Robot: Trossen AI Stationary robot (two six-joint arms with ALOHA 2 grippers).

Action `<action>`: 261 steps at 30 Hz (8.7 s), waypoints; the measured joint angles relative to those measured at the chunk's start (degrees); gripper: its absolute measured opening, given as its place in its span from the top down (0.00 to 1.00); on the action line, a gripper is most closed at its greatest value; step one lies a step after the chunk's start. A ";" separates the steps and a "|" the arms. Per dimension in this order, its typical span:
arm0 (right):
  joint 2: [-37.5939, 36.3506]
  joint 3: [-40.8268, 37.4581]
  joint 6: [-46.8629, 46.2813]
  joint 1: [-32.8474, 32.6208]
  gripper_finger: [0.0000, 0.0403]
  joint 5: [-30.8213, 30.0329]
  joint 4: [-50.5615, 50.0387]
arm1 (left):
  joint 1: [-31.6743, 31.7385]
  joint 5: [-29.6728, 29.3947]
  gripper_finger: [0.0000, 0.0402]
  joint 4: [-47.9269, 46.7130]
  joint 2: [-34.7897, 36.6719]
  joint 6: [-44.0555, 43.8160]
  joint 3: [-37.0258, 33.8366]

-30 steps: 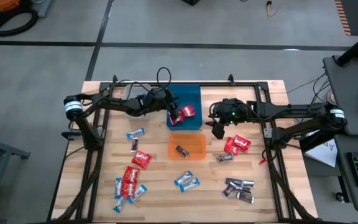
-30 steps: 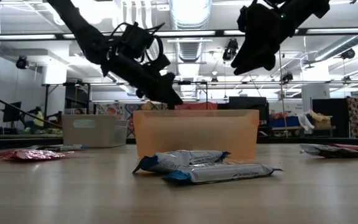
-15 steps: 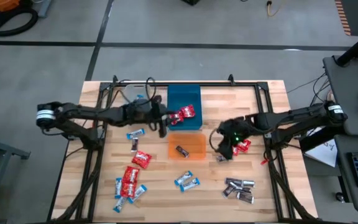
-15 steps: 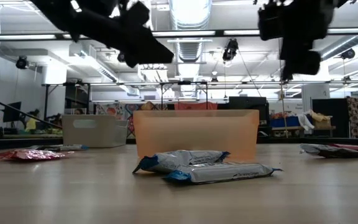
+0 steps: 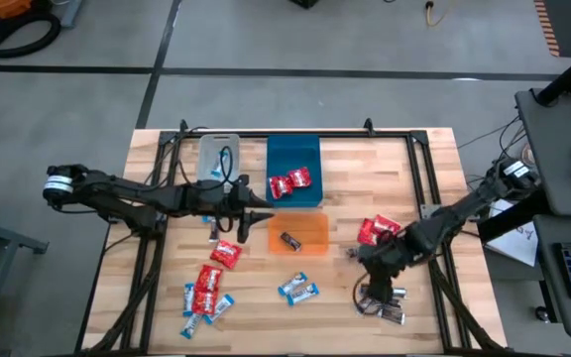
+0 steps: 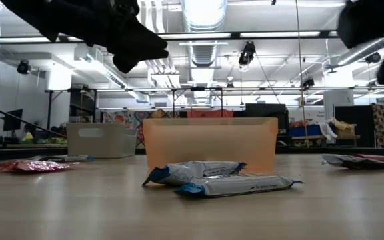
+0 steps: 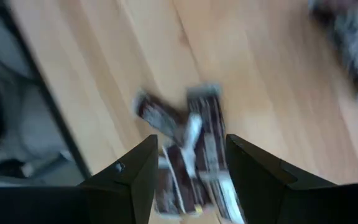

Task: Sort candy
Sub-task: Put the brown chocolate bar into the orange bin, then put the blue chocolate bar into the gray bin

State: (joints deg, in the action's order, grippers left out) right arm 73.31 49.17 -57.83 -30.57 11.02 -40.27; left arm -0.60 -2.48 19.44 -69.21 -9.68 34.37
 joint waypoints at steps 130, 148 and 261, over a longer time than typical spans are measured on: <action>4.77 -0.46 34.10 40.99 0.98 10.92 28.56 | 13.59 -14.15 0.73 -37.07 6.87 30.00 9.01; 3.82 -0.42 35.74 46.47 0.67 21.06 25.85 | 20.55 -17.14 0.73 -27.80 9.14 37.85 9.03; -1.80 -3.06 52.95 40.72 0.77 -12.34 33.01 | 3.63 -12.22 0.99 -50.12 -4.18 -14.01 0.90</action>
State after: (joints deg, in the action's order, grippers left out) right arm 71.51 46.11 -4.88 10.15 -1.32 -7.26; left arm 3.03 -14.70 -30.68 -73.39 -23.68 35.27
